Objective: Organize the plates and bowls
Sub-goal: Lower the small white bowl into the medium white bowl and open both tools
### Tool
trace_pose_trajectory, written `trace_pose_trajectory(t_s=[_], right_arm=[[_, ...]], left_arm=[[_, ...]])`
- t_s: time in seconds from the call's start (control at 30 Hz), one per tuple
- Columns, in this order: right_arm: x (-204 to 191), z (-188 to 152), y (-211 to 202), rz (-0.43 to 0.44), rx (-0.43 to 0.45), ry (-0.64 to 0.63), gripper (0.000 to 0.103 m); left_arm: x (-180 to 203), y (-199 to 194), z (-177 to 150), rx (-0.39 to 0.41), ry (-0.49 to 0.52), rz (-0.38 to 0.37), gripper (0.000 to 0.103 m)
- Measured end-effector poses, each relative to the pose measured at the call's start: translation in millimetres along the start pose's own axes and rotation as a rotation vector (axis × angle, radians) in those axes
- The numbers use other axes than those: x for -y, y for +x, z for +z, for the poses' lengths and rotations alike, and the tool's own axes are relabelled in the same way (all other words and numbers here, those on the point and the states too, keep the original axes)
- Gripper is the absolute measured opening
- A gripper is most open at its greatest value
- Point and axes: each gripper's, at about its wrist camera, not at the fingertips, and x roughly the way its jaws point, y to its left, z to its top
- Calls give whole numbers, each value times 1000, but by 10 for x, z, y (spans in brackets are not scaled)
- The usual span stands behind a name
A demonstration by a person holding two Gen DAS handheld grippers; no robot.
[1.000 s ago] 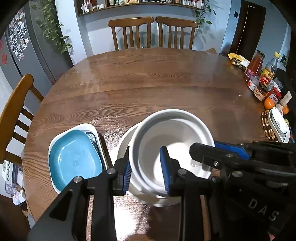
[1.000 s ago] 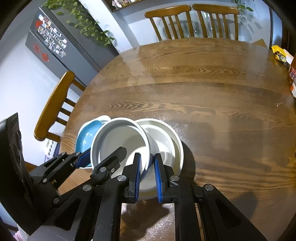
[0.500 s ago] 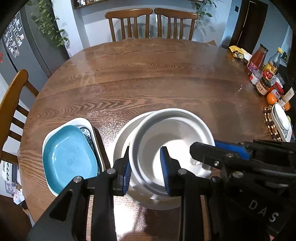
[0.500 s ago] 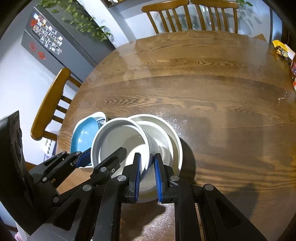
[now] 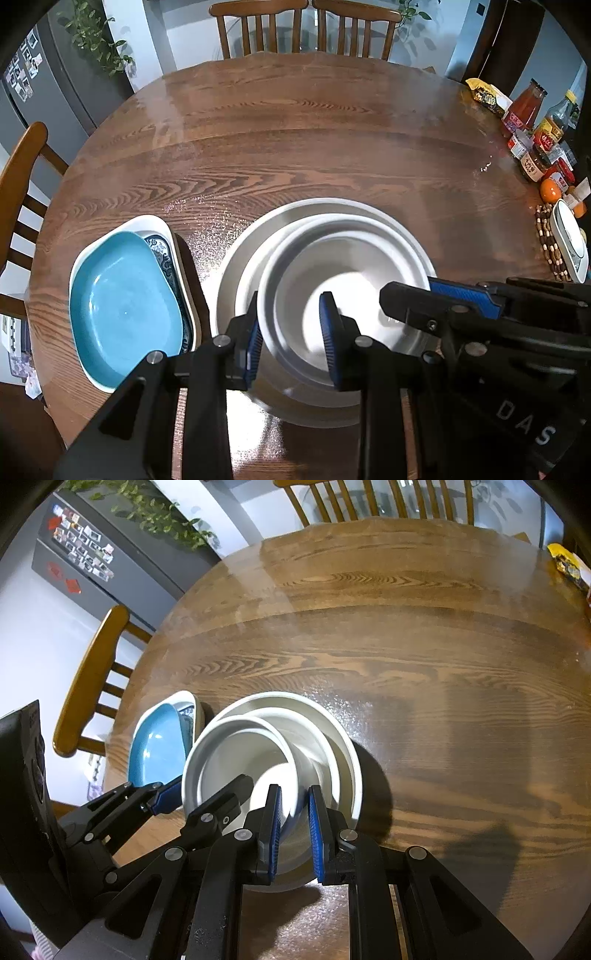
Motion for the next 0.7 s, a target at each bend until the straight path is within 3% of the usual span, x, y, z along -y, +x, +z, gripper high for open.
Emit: trace_pose_trajectory(t_s=[0.7], right_arm=[[-31,35,67,-24,-12,-16,17]], left_arm=[[-33,101,34,-39,-16,-11,25]])
